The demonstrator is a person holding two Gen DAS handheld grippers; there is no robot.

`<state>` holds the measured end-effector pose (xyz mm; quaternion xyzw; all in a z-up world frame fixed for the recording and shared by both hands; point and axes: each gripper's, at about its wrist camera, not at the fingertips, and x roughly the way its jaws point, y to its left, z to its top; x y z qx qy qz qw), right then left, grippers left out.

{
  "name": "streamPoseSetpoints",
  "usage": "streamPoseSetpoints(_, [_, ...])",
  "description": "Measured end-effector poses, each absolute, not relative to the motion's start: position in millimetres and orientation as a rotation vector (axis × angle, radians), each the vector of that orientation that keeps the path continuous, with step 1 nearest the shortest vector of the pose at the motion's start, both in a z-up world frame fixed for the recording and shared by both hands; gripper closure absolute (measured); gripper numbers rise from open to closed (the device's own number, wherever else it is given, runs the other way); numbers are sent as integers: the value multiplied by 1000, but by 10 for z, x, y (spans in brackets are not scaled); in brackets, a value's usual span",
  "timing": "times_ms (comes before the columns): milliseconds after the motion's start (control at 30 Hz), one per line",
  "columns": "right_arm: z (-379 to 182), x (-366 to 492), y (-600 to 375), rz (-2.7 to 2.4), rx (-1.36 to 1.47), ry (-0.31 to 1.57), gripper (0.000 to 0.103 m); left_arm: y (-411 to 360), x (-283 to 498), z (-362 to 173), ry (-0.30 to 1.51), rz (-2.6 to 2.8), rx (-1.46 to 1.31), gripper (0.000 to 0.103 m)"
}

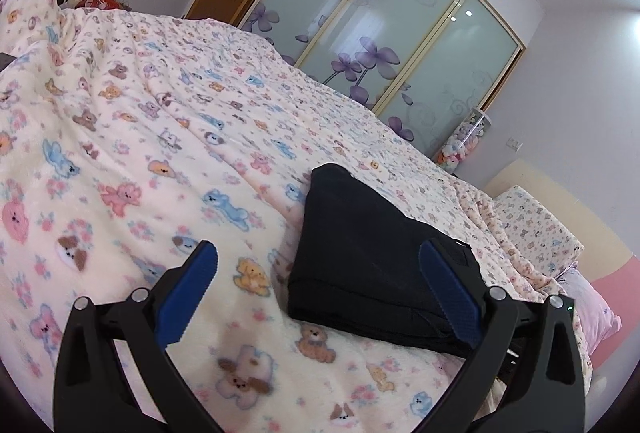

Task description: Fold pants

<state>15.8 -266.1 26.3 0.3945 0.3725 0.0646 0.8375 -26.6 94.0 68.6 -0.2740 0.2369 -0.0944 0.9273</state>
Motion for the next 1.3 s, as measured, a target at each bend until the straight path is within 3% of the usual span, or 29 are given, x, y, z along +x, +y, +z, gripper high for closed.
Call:
streamPoseSetpoints(67, [249, 107, -2722, 175, 849, 819, 72, 966, -259, 672, 493, -185, -569, 2])
streamPoseSetpoints(133, [342, -6, -2751, 179, 793, 814, 67, 1008, -247, 658, 497, -179, -588, 2])
streamPoseSetpoints(300, [806, -160, -2780, 212, 613, 629, 67, 1009, -205, 613, 514, -173, -598, 2])
streamPoseSetpoints(467, [1068, 125, -2528, 249, 432, 563, 67, 909, -193, 611, 521, -151, -517, 2])
streamPoseSetpoints(667, [452, 487, -2267, 134, 240, 799, 66, 664, -185, 665, 524, -18, -259, 2])
streamPoseSetpoints(900, [624, 330, -2212, 120, 191, 720, 67, 356, -144, 584, 562, 35, -9, 2])
streamPoseSetpoints(1167, [418, 381, -1887, 114, 17, 755, 65, 222, -105, 474, 588, 51, 90, 2])
streamPoseSetpoints(1300, [509, 362, -1994, 159, 82, 753, 65, 199, -88, 442, 607, 61, 107, 2])
